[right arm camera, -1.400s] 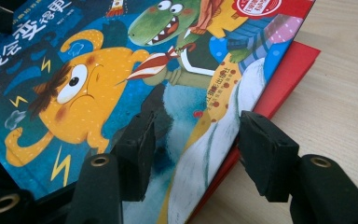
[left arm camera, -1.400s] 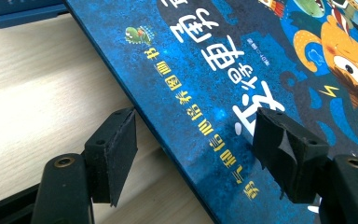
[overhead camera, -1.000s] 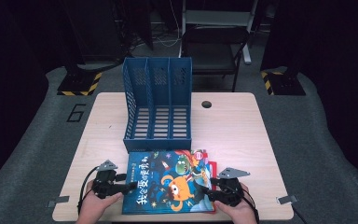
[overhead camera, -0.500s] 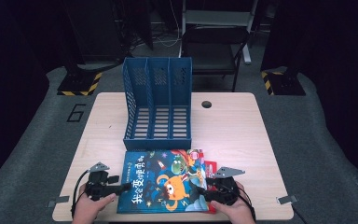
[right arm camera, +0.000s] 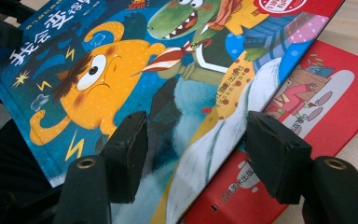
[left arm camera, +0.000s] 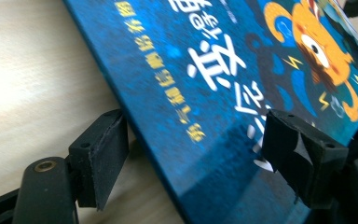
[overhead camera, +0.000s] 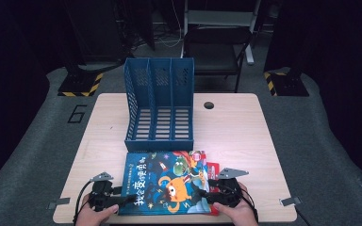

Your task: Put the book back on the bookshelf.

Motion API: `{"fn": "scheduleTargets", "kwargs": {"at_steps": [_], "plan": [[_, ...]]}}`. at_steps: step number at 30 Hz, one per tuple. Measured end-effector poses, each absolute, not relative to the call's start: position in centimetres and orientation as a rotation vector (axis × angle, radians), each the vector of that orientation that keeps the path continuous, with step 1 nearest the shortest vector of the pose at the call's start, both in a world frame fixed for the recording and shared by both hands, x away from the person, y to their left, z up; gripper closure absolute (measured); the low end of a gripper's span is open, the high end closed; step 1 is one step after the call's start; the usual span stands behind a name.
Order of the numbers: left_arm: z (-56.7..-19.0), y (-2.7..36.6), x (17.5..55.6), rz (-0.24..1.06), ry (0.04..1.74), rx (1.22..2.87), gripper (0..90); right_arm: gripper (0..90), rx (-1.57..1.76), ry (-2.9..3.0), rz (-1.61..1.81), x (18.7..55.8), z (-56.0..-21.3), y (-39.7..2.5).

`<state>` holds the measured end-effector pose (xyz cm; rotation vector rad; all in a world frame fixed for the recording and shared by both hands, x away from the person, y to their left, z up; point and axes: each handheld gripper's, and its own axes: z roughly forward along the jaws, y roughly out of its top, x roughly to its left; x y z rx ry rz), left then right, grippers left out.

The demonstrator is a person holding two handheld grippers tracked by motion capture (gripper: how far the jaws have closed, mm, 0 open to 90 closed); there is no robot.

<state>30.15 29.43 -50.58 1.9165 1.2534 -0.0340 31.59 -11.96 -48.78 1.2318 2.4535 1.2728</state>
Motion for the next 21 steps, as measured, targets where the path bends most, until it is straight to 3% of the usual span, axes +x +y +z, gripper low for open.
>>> {"fn": "scheduleTargets", "kwargs": {"at_steps": [21], "plan": [[-51.30, 28.37, 29.79, -0.133, 1.221, 1.937, 15.1, 35.8, 1.205, 2.445, 1.269, 31.39, -48.89, -11.82]]}}
